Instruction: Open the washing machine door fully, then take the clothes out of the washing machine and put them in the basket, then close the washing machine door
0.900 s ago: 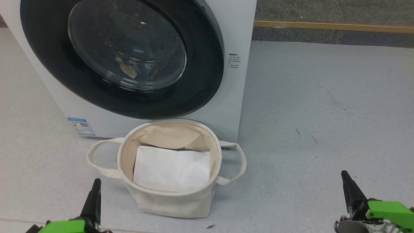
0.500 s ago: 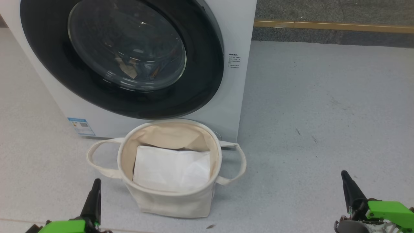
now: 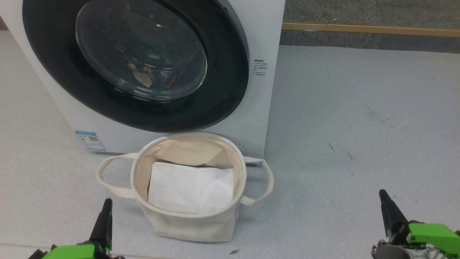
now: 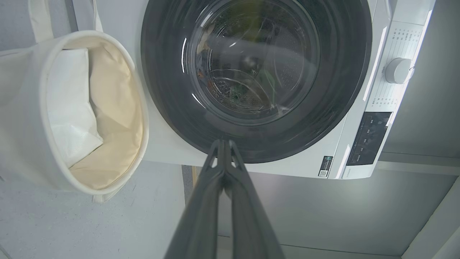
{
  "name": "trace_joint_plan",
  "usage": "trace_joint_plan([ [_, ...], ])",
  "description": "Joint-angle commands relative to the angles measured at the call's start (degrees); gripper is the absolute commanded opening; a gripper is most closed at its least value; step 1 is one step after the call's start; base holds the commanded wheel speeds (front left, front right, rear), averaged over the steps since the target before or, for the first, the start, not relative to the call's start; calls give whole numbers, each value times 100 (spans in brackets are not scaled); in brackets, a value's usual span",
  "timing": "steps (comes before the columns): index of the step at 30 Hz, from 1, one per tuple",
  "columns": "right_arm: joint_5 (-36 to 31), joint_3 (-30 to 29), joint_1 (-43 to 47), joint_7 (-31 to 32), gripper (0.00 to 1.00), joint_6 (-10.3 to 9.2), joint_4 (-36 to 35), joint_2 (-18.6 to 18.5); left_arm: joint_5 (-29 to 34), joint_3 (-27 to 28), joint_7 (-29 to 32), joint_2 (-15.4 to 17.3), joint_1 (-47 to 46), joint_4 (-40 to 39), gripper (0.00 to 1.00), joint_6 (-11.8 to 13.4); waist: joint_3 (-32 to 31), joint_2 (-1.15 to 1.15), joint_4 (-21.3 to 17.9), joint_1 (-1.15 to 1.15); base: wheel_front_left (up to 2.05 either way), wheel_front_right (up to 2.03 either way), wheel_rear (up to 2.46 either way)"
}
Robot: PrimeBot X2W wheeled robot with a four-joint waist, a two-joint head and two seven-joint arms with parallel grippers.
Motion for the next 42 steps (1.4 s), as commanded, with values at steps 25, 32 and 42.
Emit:
trace_joint_plan([
  [25, -3, 4, 11, -6, 100, 1, 54, 5, 2, -5, -10, -3, 6, 58, 100, 2, 0, 0, 0, 0, 0, 0, 0],
  [32, -43, 23, 117, -63, 100, 1, 278, 44, 35, -25, -63, -33, 109, 311, 100, 9, 3, 0, 1, 2, 0, 0, 0],
  [42, -176, 39, 52, -231, 100, 1, 145, 37, 220, -5, -231, -28, 33, 227, 100, 28, 3, 0, 15, 0, 0, 0, 0],
])
